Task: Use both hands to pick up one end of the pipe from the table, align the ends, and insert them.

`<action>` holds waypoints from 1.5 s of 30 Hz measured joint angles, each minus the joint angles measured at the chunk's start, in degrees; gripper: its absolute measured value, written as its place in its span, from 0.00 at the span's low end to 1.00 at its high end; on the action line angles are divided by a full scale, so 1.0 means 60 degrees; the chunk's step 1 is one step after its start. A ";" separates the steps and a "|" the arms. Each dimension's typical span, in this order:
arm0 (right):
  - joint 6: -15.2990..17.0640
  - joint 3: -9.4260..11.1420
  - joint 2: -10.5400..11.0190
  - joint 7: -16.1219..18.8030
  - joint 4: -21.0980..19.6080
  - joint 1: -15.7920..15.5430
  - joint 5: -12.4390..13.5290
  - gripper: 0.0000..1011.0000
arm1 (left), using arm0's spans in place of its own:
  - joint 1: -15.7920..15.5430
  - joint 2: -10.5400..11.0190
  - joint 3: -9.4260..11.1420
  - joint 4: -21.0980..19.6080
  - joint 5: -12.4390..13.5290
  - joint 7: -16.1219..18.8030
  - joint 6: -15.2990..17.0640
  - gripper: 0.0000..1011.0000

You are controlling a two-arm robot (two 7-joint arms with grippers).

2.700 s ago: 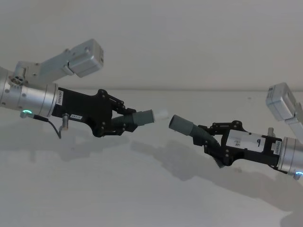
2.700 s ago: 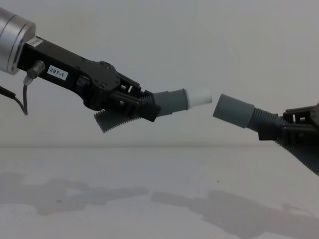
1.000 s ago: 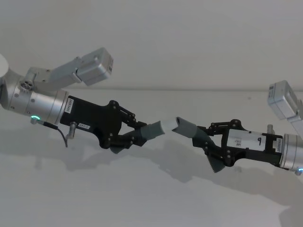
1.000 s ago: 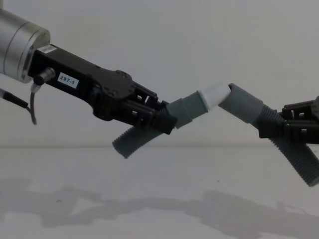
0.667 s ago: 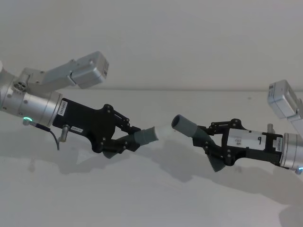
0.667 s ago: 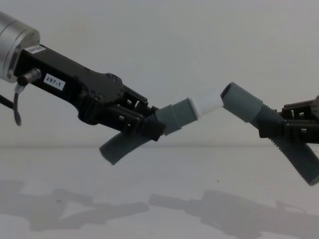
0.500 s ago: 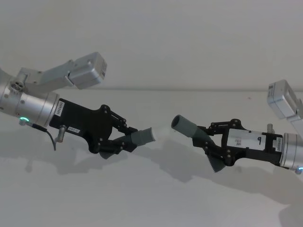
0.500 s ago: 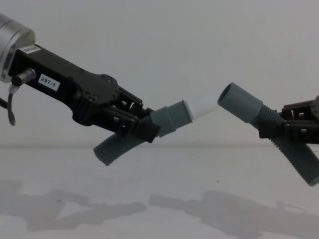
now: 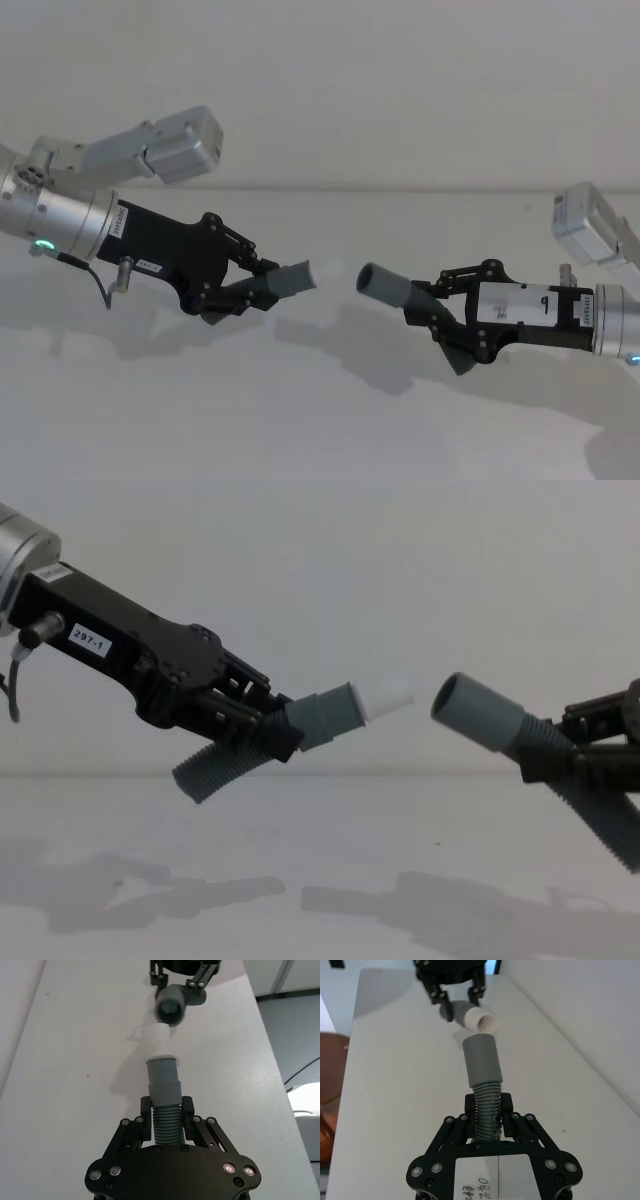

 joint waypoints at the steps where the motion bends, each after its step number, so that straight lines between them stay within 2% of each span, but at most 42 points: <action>1: -0.0020 -0.0035 0.0023 0.0042 -0.0006 0.0028 -0.0060 0.28 | -0.0032 0.0014 0.0029 -0.0019 0.0049 0.0035 0.0025 0.34; 10: -0.0107 -0.0442 0.0299 0.0310 -0.0146 0.0374 -0.0738 0.28 | -0.0268 0.0039 0.0244 -0.0131 0.0363 0.0126 0.0174 0.34; 20: 0.0067 -0.0661 0.0496 0.0174 -0.0337 0.0636 -0.1268 0.28 | -0.0583 0.0040 0.0582 -0.0233 0.0727 0.0082 0.0337 0.34; 32: 0.0298 -0.0844 0.0657 0.0033 -0.0492 0.0881 -0.1598 0.28 | -0.0941 0.0034 0.1027 -0.0360 0.1180 -0.0090 0.0503 0.34; 45: 0.0403 -0.1049 0.0784 0.0038 -0.0642 0.0998 -0.1753 0.28 | -0.1159 0.0022 0.1318 -0.0407 0.1371 -0.0168 0.0563 0.34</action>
